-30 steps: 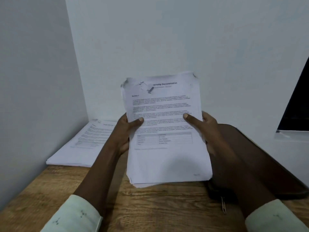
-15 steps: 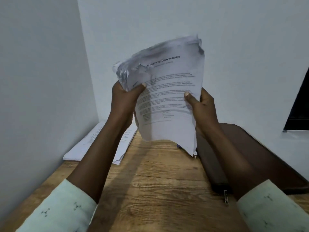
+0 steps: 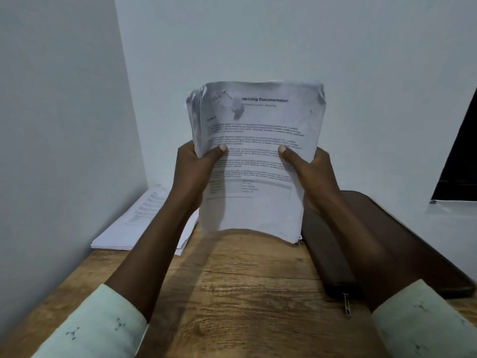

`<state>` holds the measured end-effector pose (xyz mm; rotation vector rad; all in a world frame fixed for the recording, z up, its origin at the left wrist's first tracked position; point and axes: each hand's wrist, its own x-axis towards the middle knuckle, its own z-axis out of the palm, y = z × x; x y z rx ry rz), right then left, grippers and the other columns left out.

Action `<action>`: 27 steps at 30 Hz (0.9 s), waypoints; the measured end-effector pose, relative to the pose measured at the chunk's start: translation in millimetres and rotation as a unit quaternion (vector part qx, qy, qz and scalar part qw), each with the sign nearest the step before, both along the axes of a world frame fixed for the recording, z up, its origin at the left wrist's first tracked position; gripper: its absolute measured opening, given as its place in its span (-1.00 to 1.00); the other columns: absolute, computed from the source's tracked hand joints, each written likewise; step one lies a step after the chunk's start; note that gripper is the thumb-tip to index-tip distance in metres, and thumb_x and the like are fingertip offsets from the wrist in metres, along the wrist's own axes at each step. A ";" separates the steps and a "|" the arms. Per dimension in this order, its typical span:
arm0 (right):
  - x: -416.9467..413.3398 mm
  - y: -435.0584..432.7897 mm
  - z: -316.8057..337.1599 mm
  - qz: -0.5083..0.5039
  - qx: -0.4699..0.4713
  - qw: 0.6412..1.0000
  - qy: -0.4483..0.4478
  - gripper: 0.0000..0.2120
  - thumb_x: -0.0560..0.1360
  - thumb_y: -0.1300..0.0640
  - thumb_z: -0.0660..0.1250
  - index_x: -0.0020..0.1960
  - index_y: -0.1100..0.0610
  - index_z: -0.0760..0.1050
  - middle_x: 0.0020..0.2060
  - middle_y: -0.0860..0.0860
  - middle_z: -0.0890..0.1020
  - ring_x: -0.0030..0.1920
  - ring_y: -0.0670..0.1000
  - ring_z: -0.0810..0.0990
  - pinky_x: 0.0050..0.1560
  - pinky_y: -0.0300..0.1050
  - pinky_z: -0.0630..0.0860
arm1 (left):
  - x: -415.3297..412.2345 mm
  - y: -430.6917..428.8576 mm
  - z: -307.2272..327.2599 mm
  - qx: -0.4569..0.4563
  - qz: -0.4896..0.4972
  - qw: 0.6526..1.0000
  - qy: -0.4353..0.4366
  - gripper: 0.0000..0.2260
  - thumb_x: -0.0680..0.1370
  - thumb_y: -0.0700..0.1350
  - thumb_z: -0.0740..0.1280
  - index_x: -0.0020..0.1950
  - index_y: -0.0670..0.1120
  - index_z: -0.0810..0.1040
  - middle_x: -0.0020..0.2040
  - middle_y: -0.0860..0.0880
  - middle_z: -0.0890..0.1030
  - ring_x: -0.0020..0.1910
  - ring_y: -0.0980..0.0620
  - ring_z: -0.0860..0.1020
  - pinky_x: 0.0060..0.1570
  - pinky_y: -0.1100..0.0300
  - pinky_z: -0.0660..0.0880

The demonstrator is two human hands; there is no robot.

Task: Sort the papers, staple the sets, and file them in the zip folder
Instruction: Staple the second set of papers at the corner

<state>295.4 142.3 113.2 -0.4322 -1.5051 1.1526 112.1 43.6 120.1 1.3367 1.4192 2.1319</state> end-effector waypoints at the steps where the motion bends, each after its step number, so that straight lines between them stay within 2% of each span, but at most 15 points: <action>1: 1.3 1.1 0.4 0.005 -0.003 1.000 0.010 -0.82 0.50 0.15 0.45 0.10 0.08 0.63 0.02 0.00 0.71 0.05 0.00 0.69 0.11 -0.07 0.60 | -0.5 -1.4 3.6 0.004 -0.007 1.000 0.007 -0.87 0.53 -0.18 0.42 0.03 0.02 0.61 -0.03 0.03 0.71 -0.07 0.09 0.70 -0.10 0.21 0.63; 3: 2.4 2.7 -4.1 0.035 -0.026 0.999 0.016 -0.76 0.49 0.20 0.44 0.15 0.15 0.61 0.06 0.05 0.71 0.08 0.05 0.69 0.11 -0.05 0.60 | -4.1 -2.9 1.1 -0.004 -0.018 1.000 0.008 -0.83 0.52 -0.19 0.44 0.10 -0.04 0.62 0.04 -0.03 0.71 0.00 0.00 0.69 -0.01 0.10 0.63; 6: 1.7 5.5 -20.3 0.076 -0.079 0.994 -0.006 -0.71 0.47 0.25 0.44 0.19 0.20 0.58 0.06 0.08 0.71 0.05 0.08 0.70 0.05 -0.05 0.61 | -10.5 -1.4 -21.5 -0.041 -0.021 0.999 -0.001 -0.80 0.51 -0.18 0.45 0.12 -0.06 0.62 0.03 -0.03 0.72 -0.01 -0.02 0.69 -0.01 0.05 0.62; 12: -5.1 8.4 -29.3 0.033 -0.050 0.997 -0.053 -0.83 0.52 0.25 0.40 0.07 0.04 0.59 -0.07 -0.10 0.70 -0.11 -0.16 0.69 -0.09 -0.29 0.61 | -9.4 2.8 -50.4 -0.064 -0.014 0.998 -0.022 -0.89 0.57 -0.17 0.37 0.05 0.01 0.62 -0.07 0.09 0.72 -0.09 0.13 0.69 -0.14 0.27 0.57; 13: -5.9 8.6 -27.3 0.028 -0.044 0.997 -0.051 -0.84 0.53 0.23 0.39 0.07 0.03 0.59 -0.06 -0.10 0.70 -0.08 -0.15 0.69 -0.07 -0.28 0.60 | -9.2 3.9 -48.5 -0.064 -0.013 0.998 -0.025 -0.89 0.57 -0.17 0.37 0.04 0.02 0.62 -0.06 0.08 0.72 -0.08 0.12 0.69 -0.13 0.25 0.58; 16: -5.2 12.4 -20.3 0.011 -0.030 0.999 -0.034 -0.80 0.54 0.15 0.40 0.16 0.06 0.59 0.04 -0.03 0.70 0.05 -0.03 0.69 0.10 -0.07 0.59 | -11.0 7.3 -38.4 -0.064 -0.016 0.997 -0.027 -0.88 0.56 -0.14 0.39 0.08 0.00 0.62 0.02 0.01 0.72 -0.02 0.01 0.69 -0.03 0.11 0.60; 21: -9.9 14.4 -41.4 0.022 -0.086 0.996 -0.019 -0.79 0.45 0.08 0.47 0.08 0.03 0.64 0.04 0.03 0.72 0.08 0.10 0.68 0.20 0.21 0.55 | -7.1 5.6 -49.7 -0.110 -0.046 0.993 -0.021 -0.81 0.51 -0.12 0.46 0.11 -0.03 0.63 0.03 -0.01 0.72 0.00 0.00 0.69 -0.01 0.14 0.60; 24: -11.0 11.8 -48.5 0.025 -0.097 0.995 -0.023 -0.82 0.46 0.10 0.47 0.06 0.05 0.65 0.03 0.04 0.72 0.08 0.11 0.68 0.20 0.23 0.55 | -7.5 5.5 -58.5 -0.126 -0.042 0.991 -0.021 -0.82 0.51 -0.13 0.46 0.10 -0.04 0.63 0.00 0.01 0.72 -0.02 0.04 0.69 -0.10 0.27 0.59; 27: -10.1 8.8 -36.6 0.038 -0.077 0.996 -0.034 -0.83 0.51 0.10 0.44 0.09 0.05 0.63 0.03 0.02 0.72 0.08 0.07 0.69 0.20 0.15 0.56 | -12.6 6.0 -50.9 -0.132 -0.049 0.990 -0.031 -0.81 0.51 -0.18 0.45 0.11 -0.05 0.63 0.01 -0.01 0.72 -0.03 0.04 0.69 -0.04 0.21 0.60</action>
